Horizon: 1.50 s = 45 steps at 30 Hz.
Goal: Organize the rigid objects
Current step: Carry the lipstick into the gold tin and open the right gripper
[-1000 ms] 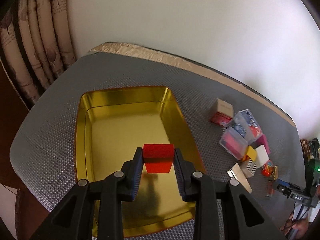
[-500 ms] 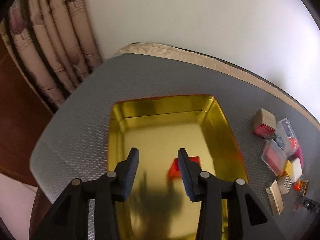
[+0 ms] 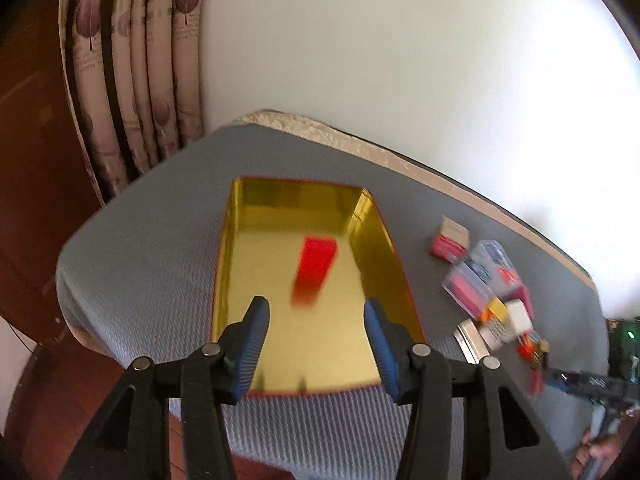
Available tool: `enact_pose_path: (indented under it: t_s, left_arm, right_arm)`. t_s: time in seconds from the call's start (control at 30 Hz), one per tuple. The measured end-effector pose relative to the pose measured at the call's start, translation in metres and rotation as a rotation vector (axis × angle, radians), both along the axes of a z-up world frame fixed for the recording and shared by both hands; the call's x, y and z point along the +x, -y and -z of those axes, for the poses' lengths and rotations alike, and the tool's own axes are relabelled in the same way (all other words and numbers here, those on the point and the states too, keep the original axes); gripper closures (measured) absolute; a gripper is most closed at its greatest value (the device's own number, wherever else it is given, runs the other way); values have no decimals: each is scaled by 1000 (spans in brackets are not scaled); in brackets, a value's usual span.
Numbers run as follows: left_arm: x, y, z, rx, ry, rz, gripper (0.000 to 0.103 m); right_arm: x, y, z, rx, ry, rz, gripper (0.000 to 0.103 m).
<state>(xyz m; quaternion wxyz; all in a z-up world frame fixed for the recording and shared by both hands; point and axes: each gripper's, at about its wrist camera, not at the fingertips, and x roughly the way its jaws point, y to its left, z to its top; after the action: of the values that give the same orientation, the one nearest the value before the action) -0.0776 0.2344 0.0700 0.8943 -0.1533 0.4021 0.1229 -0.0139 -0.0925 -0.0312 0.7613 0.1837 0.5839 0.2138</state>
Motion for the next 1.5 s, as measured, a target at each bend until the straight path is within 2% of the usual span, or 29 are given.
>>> enact_pose_path:
  t_s: [0.03,0.07,0.1,0.17,0.23,0.27,0.3,0.47,0.63,0.8,0.93,1.03,1.13,1.33,1.5]
  left_arm:
    - [-4,3,1,-6,-1,1,53]
    - [-9,5,3,-12,-1,3,53]
    - [-15,8,5,-21,-4,10,53]
    - [-21,11,9,-34,-15,17,53]
    - [-27,14,15,-52,-32,30,52]
    - [-28,16,17,-59,-43,37,52]
    - [-29,18,20,-63,-52,40,52]
    - [-41,26,29,-85,-87,67,52]
    - [-62,20,18,-42,-32,19,52]
    - [-74,0,11,-14,10,-67,52]
    - [-81,-14,10,-10,30,-121,52]
    - [-85,-23,10,-23,43,-142,52]
    - [-86,-27,13,-15,41,-149,52]
    - [-80,-33,28,-42,-12,-134,51]
    - [-76,-40,38,-62,-42,-147,51]
  right_arm:
    - [0,-5,-3,-34,24,-8,55]
    - [0,-10,-4,-59,39,-21,40]
    - [0,-18,-4,-98,50,-42,33]
    - [1,-26,-2,-158,71,-60,34]
    - [2,-35,1,-183,77,-82,40]
    - [2,-38,0,-206,88,-88,54]
    - [1,-40,0,-215,95,-92,78]
    - [0,-36,-4,-143,86,-113,79]
    - [-6,-44,-47,-80,117,-166,79]
    - [8,-104,-89,7,136,-272,79]
    - [16,-181,-109,47,140,-382,79]
    - [14,-242,-105,14,132,-466,79]
    - [12,-283,-89,-34,104,-515,79]
    - [22,-337,-55,-90,19,-539,79]
    - [40,-367,-50,-65,0,-518,79]
